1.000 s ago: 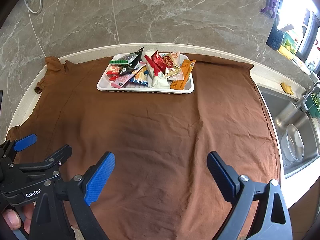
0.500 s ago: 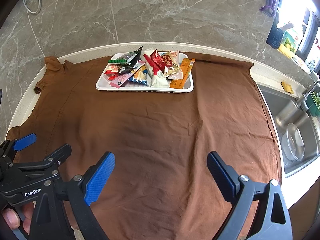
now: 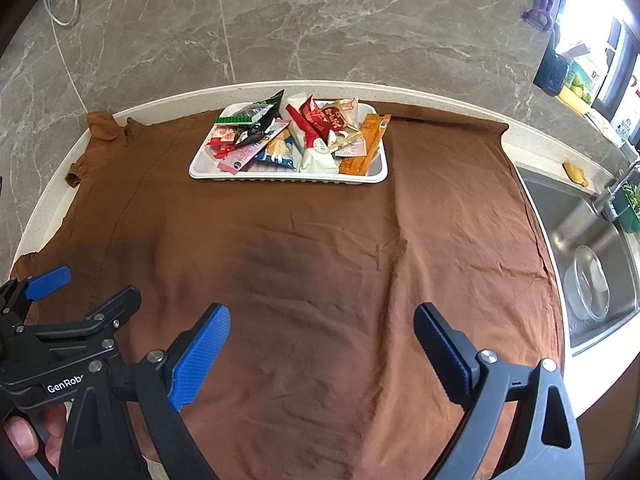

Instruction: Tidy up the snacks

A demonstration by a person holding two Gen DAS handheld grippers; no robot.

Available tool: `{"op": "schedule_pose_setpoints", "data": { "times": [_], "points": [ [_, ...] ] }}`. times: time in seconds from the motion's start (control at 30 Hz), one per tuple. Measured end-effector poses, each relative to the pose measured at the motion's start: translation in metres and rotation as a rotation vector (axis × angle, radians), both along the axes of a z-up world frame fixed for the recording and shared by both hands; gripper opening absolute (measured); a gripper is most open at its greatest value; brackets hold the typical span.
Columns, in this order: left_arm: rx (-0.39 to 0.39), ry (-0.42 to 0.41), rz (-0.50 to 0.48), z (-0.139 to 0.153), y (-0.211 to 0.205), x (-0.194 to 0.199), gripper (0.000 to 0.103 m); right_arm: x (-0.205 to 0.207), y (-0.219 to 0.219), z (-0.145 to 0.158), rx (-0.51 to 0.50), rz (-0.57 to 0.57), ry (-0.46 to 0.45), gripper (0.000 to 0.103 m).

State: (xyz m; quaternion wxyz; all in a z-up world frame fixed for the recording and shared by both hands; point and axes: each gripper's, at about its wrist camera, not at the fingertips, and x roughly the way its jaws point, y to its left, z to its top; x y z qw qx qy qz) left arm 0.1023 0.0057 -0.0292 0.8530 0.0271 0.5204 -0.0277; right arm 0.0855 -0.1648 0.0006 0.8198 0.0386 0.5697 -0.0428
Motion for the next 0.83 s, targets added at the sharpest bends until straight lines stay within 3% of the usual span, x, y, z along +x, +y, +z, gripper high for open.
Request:
{"op": "schedule_pose_setpoints", "data": {
  "times": [0.57, 0.83],
  "points": [
    [0.006, -0.007, -0.007, -0.0011, -0.0017, 0.0045, 0.103, 0.0009, -0.0024, -0.0031, 0.002, -0.001, 0.005, 0.095],
    [0.025, -0.052, 0.009, 0.0029, -0.0001, 0.0025, 0.103, 0.0012, -0.0056, -0.0068, 0.006, -0.006, 0.010, 0.095]
  ]
}}
